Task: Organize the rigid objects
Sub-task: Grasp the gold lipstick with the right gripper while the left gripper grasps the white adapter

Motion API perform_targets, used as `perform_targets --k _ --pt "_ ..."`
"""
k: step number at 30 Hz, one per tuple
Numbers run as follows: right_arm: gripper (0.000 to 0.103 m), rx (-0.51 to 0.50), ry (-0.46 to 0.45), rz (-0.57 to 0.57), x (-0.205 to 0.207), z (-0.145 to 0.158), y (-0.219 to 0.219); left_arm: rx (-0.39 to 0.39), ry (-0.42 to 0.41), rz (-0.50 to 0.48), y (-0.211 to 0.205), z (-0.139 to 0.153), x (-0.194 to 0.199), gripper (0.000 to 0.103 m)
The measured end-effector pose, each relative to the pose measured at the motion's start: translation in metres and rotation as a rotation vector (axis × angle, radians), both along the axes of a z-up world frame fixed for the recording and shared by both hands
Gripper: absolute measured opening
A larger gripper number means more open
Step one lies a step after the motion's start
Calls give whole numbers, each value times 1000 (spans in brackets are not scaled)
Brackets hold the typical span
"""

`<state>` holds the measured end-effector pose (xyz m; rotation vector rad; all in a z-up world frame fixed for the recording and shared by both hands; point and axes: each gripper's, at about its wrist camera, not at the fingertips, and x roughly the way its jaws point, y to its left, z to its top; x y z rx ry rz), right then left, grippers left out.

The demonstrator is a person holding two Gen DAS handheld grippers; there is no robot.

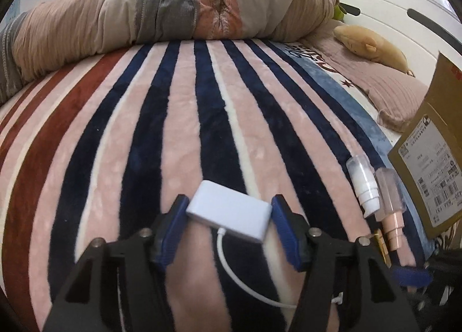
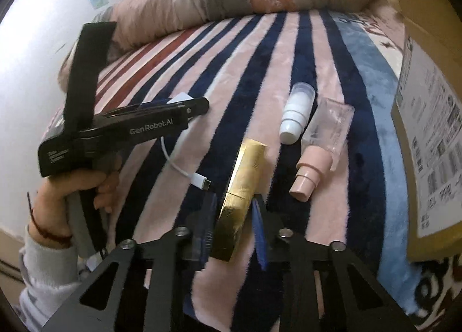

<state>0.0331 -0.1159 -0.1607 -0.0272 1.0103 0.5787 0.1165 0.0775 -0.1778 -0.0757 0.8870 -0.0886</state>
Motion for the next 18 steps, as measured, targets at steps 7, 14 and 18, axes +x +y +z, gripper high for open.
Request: perform_targets --k 7,14,18 --pt "14 -65 2 19 3 1 -12 3 17 -22 -3 4 -22 56" --pt "14 -79 -47 3 5 -2 0 26 9 0 -7 -5 -17 56" --pt "14 -52 -90 37 -6 16 3 12 -10 8 -5 6 -24 56"
